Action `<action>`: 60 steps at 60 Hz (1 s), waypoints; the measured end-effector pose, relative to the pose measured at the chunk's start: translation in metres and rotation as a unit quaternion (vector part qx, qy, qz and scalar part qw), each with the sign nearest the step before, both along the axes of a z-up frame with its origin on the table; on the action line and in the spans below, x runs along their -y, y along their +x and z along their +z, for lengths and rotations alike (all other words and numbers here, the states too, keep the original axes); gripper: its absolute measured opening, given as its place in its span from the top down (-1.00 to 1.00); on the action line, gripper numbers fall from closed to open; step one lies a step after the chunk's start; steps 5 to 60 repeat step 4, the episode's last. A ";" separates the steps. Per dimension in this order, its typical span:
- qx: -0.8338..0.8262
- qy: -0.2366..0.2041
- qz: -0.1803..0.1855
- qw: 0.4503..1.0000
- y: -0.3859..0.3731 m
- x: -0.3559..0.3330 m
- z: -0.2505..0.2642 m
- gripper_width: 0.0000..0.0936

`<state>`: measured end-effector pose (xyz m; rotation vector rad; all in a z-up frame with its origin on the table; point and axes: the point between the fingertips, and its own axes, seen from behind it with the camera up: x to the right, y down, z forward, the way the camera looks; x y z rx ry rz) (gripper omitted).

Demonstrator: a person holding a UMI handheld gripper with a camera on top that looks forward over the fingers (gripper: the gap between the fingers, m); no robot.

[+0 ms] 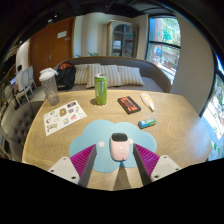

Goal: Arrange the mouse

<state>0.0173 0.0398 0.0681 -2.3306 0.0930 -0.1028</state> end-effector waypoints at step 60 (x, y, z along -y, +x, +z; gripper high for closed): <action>0.010 -0.002 -0.023 1.000 -0.009 0.020 0.012 -0.59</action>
